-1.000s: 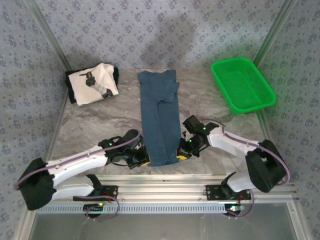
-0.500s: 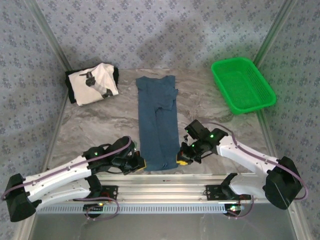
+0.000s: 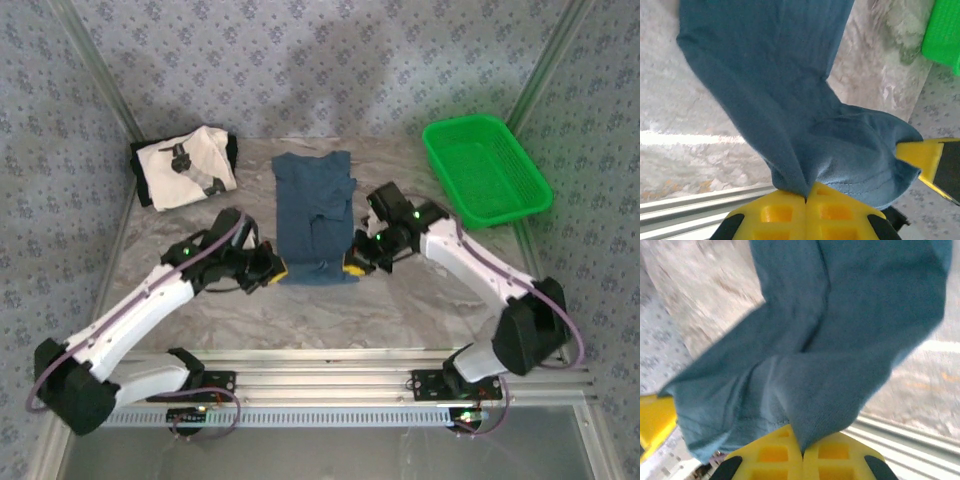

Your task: Fold and stack the t-shirts

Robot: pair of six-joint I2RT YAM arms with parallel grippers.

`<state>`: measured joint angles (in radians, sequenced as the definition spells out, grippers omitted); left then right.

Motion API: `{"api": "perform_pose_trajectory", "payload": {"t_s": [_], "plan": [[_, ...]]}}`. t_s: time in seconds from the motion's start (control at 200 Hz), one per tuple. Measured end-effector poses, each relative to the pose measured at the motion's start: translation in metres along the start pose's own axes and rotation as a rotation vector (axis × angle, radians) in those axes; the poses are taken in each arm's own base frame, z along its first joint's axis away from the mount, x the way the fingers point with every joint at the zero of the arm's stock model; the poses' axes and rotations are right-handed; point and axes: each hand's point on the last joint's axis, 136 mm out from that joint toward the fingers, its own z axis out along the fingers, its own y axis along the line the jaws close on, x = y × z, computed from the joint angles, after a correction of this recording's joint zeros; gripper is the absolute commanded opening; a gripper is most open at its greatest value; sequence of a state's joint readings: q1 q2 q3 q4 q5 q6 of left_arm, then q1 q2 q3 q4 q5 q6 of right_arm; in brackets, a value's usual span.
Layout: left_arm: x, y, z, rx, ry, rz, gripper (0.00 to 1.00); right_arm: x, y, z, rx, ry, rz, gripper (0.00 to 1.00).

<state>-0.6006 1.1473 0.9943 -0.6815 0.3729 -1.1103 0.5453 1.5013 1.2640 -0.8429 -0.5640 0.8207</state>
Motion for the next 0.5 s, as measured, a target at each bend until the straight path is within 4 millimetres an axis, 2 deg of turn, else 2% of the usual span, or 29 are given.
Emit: {"api": "perform_pose_trajectory", "payload": {"t_s": [0.075, 0.215, 0.355, 0.5], "plan": [[-0.021, -0.008, 0.002, 0.008, 0.0, 0.006, 0.0, -0.032, 0.011, 0.0, -0.009, -0.024, -0.022, 0.0], [-0.062, -0.008, 0.009, -0.014, 0.009, 0.005, 0.0, -0.085, 0.018, 0.012, 0.004, -0.031, -0.051, 0.0], [-0.104, -0.012, 0.021, -0.024, 0.017, 0.031, 0.0, -0.122, 0.012, 0.026, 0.031, -0.019, -0.058, 0.0], [-0.136, -0.011, 0.032, -0.017, 0.033, 0.044, 0.0, -0.15, 0.0, 0.033, 0.048, -0.014, -0.036, 0.0]]}}
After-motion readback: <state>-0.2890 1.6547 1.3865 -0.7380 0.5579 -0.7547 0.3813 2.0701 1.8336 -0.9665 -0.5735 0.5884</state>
